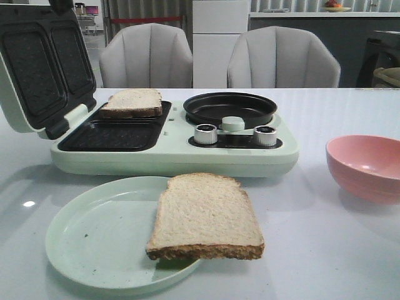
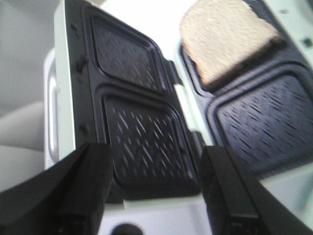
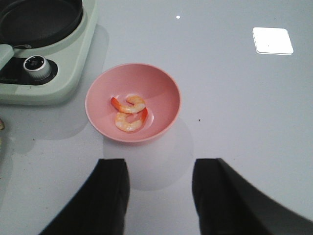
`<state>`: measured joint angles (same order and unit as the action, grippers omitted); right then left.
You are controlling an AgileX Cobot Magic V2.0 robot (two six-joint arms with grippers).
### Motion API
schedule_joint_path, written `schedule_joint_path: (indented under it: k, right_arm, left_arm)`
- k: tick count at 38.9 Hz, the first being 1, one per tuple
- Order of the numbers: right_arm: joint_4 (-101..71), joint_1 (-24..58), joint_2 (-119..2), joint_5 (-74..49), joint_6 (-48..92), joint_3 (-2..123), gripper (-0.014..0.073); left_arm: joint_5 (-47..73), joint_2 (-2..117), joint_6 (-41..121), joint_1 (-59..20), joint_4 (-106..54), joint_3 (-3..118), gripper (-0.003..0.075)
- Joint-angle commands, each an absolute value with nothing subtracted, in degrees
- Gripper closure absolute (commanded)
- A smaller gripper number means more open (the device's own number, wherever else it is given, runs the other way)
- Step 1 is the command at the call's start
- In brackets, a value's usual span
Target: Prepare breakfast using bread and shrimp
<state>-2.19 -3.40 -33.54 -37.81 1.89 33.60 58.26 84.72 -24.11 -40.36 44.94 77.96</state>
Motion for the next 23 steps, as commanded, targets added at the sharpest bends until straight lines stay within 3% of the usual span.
schedule_joint_path:
  k: [1, 23]
  right_arm:
    - [-1.7, -3.7, -34.1, -33.7, 2.4, 35.5, 0.0162]
    - [-1.7, -3.7, -34.1, -33.7, 2.4, 35.5, 0.0162]
  left_arm:
    - [61.5, 77.3, -21.6, -42.9, 39.3, 79.1, 0.0274]
    - [58.2, 50.0, -20.8, -50.5, 18.1, 59.9, 0.0274]
